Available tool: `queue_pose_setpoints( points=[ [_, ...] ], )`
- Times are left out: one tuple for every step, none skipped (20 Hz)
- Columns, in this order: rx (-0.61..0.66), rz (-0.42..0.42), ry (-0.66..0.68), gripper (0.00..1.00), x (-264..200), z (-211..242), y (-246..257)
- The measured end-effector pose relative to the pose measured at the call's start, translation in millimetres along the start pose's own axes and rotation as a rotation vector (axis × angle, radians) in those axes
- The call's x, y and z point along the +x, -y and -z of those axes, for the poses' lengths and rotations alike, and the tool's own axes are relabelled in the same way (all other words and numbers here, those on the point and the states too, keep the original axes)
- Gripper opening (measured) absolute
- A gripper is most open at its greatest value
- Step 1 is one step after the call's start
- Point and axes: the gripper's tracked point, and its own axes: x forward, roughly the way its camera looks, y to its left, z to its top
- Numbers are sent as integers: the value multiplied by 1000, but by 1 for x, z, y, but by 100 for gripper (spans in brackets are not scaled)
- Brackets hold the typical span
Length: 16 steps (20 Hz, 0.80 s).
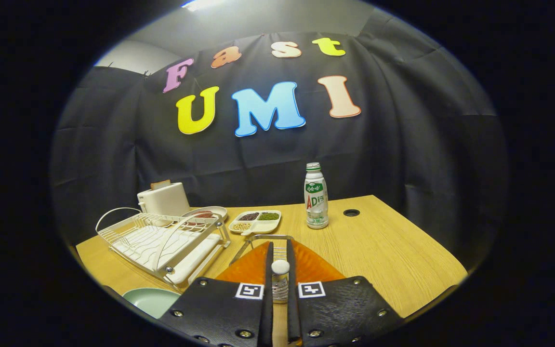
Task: Take the plate from the dish rack, then take the spoon from the basket and place it into the plate.
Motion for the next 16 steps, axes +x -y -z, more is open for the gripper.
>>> queue_pose_setpoints(
  points=[
    [0,15,3,11,-1,2,5],
    [4,10,-5,6,-2,0,1],
    [13,8,-13,6,-2,0,-2],
    [15,14,-17,6,-3,-3,0],
    [13,11,-26,6,-6,-4,0],
    [0,20,-43,6,-7,-4,0],
    [-13,18,-46,6,-10,-7,1],
    [-18,16,-42,6,-13,-12,-1],
    [-25,18,-46,6,-14,-14,-2],
    [-29,30,-44,6,-15,-15,1],
    [-31,33,-46,6,-15,-17,0],
    [-25,36,-44,6,-15,-19,1],
    [-11,34,-41,6,-15,-23,0],
    [1,34,-41,6,-16,-26,1],
    [3,35,-39,6,-16,-32,3],
    [1,35,-39,6,-18,-38,3]
  ],
)
